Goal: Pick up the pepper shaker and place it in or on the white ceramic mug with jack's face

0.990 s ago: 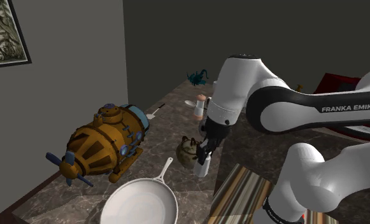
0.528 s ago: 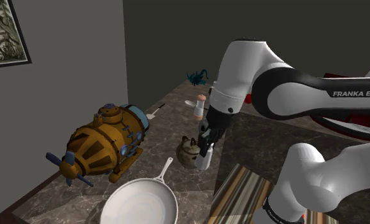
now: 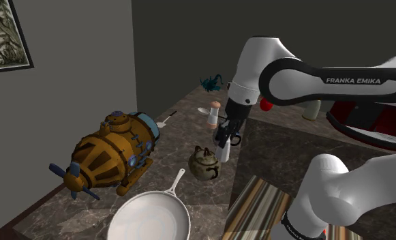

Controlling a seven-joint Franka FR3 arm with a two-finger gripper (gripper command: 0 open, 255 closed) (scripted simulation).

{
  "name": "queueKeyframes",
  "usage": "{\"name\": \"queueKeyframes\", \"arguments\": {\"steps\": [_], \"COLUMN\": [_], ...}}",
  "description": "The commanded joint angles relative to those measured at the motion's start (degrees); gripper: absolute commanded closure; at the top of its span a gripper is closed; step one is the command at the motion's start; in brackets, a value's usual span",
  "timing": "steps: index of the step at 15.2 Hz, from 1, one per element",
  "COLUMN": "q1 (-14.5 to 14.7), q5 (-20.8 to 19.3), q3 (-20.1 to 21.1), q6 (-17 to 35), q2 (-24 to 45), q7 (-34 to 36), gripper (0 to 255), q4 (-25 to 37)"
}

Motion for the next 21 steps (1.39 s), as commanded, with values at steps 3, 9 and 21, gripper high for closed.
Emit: {"name": "queueKeyframes", "arguments": {"steps": [3,9,21], "q1": [-2.69,-5.93,-9.29], "q5": [-3.32,-7.2,-9.3], "q3": [-5.2,-12.33,-25.38], "q6": [0.55,1.6,2.63], "q2": [2.07,7.75,24.46], "q7": [-5.82,-13.84,-29.69], "gripper": [255,255,255], "q4": [1.21,5.64,21.27]}}
